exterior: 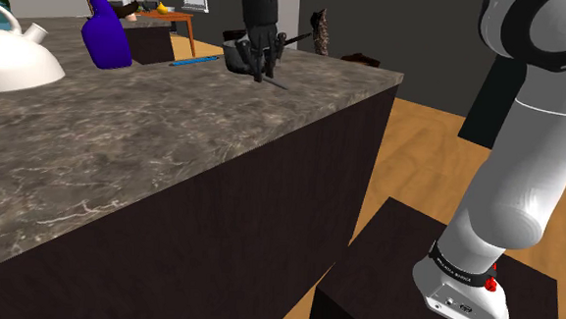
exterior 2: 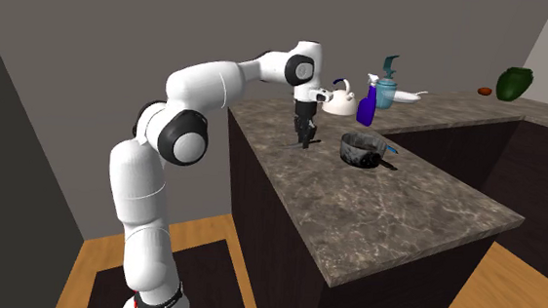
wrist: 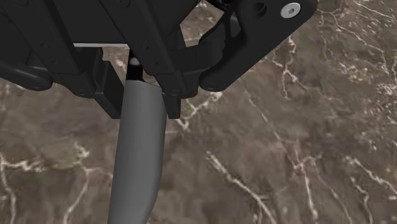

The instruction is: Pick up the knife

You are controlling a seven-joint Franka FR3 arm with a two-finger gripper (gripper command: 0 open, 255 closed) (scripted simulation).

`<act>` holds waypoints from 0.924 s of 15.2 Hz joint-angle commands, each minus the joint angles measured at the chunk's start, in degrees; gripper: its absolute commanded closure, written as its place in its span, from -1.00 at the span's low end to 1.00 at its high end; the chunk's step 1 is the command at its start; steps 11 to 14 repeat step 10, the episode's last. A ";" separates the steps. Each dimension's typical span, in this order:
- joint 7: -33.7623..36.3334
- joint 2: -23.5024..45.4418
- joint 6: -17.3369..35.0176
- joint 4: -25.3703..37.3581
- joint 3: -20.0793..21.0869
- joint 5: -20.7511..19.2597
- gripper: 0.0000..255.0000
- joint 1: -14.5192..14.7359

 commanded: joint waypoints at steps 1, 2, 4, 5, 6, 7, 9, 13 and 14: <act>0.00 0.81 -1.92 2.68 0.08 -0.24 1.00 0.14; 0.01 1.23 -2.86 4.02 0.12 -0.37 1.00 0.22; 0.04 2.15 -4.81 6.84 0.22 -0.66 1.00 0.42; 0.06 2.65 -5.81 8.33 0.28 -0.82 1.00 0.53; 0.08 3.19 -6.83 9.87 0.33 -1.00 1.00 0.66; 0.10 3.77 -7.88 11.47 0.39 -1.19 1.00 0.80; 0.13 4.49 -9.13 13.41 0.46 -1.43 1.00 0.99; 0.13 4.48 -9.12 13.39 0.45 -1.43 1.00 0.98; 0.13 4.48 -9.12 13.39 0.45 -1.43 1.00 0.98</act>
